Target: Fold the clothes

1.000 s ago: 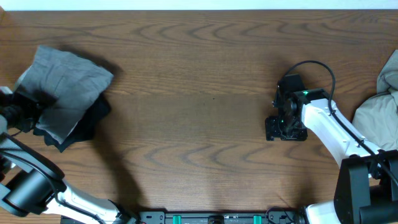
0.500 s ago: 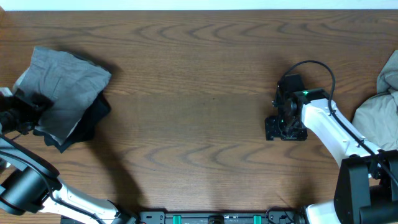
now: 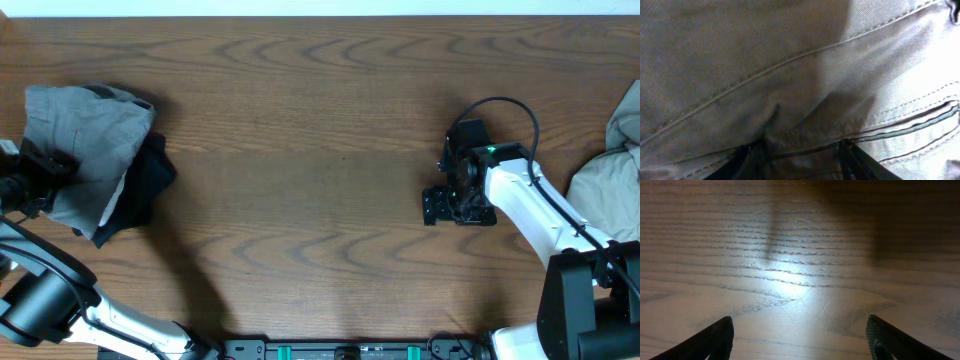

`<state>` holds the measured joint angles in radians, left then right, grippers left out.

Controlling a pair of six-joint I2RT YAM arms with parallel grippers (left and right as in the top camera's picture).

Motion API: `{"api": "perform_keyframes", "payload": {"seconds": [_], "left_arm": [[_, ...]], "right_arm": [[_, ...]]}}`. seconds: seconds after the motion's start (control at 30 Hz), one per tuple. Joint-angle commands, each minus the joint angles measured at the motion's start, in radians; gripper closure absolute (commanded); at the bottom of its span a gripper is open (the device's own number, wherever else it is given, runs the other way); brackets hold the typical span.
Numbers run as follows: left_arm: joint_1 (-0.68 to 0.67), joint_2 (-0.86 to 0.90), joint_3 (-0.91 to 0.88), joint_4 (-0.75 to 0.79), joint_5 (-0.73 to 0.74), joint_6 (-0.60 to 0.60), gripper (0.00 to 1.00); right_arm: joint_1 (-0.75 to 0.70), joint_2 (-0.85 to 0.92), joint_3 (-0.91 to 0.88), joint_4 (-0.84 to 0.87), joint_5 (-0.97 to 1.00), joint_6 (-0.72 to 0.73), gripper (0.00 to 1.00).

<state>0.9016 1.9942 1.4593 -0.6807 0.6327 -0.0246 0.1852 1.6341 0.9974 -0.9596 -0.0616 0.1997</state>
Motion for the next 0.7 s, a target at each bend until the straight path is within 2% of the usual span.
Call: {"api": "perform_keyframes", "payload": {"seconds": [0.0, 0.1, 0.27, 0.43, 0.67], "left_arm": [[0.025, 0.071, -0.062, -0.064, -0.223, -0.002, 0.5], [0.026, 0.071, -0.062, -0.082, -0.223, -0.014, 0.56], [0.038, 0.071, -0.062, -0.135, -0.226, -0.14, 0.56], [0.043, 0.066, -0.061, -0.188, -0.214, -0.176, 0.55], [0.042, -0.01, -0.056, -0.174, 0.013, -0.108, 0.49]], "right_arm": [[-0.003, -0.013, -0.004, 0.002, 0.007, -0.007, 0.17], [-0.004, -0.013, -0.004, 0.002, 0.01, -0.007, 0.17], [-0.003, -0.013, -0.004, 0.003, 0.01, -0.007, 0.16], [-0.004, -0.013, -0.004, 0.003, 0.01, -0.008, 0.16], [-0.004, -0.013, -0.004, 0.003, 0.013, -0.016, 0.16]]}}
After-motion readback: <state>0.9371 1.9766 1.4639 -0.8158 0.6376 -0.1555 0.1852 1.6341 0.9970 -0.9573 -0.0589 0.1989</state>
